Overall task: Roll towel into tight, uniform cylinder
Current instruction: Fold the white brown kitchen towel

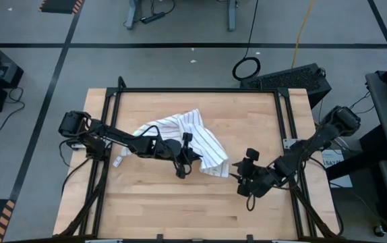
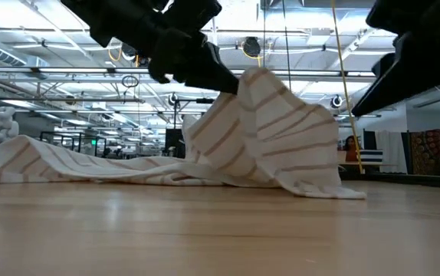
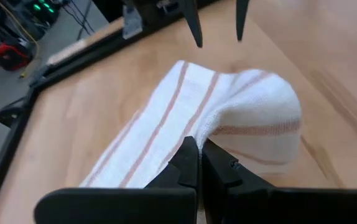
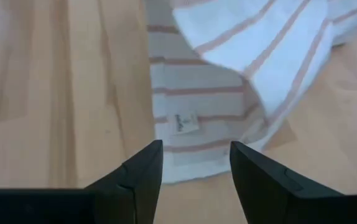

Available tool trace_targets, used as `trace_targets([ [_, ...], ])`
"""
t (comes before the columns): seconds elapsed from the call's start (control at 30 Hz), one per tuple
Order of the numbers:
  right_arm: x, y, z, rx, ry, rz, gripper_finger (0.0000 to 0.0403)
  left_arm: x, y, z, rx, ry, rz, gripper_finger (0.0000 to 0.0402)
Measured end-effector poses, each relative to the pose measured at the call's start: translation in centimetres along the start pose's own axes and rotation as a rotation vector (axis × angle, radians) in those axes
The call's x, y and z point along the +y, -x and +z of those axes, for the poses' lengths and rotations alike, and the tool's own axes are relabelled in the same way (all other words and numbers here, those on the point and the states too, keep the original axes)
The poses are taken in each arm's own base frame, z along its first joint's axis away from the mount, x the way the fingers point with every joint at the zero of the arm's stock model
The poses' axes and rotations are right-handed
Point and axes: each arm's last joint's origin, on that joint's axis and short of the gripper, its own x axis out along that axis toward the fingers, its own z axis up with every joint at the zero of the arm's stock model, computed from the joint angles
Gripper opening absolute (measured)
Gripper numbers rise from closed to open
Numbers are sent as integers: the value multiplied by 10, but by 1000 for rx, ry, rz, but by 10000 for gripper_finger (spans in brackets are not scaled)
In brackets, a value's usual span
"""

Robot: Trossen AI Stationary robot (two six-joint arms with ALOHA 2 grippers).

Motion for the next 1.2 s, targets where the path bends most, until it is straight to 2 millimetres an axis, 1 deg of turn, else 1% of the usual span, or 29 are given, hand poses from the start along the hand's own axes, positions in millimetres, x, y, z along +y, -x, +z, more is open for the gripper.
trace_targets([
  [0.23, -4, -19, -30, 16, 20, -13, 178, -11, 2, -5, 75, 5, -50, 2],
  [0.37, -2, -33, -44, 35, 83, -25, 178, -13, 2, -8, 115, 27, -67, 8],
  [0.53, 1, -51, -48, 15, 96, -45, 178, -15, 3, -9, 126, 51, -72, 10],
  [0.63, -1, -60, -49, 6, 86, -88, 177, -17, 3, -8, 124, 47, -77, 11],
  [0.73, -5, -65, -49, 4, 70, -126, 167, -17, 3, -8, 126, 46, -79, 11],
  [0.83, -8, -67, -47, 4, 63, -141, 148, -17, 3, -8, 126, 47, -78, 12],
  [1.0, -14, -72, -44, 14, 63, -160, 103, -17, 3, -8, 126, 47, -78, 12],
  [1.1, -16, -73, -43, 17, 67, -166, 64, -17, 3, -8, 126, 47, -78, 13],
  [1.2, -15, -73, -43, 23, 90, -159, 16, -17, 3, -8, 126, 47, -78, 13],
])
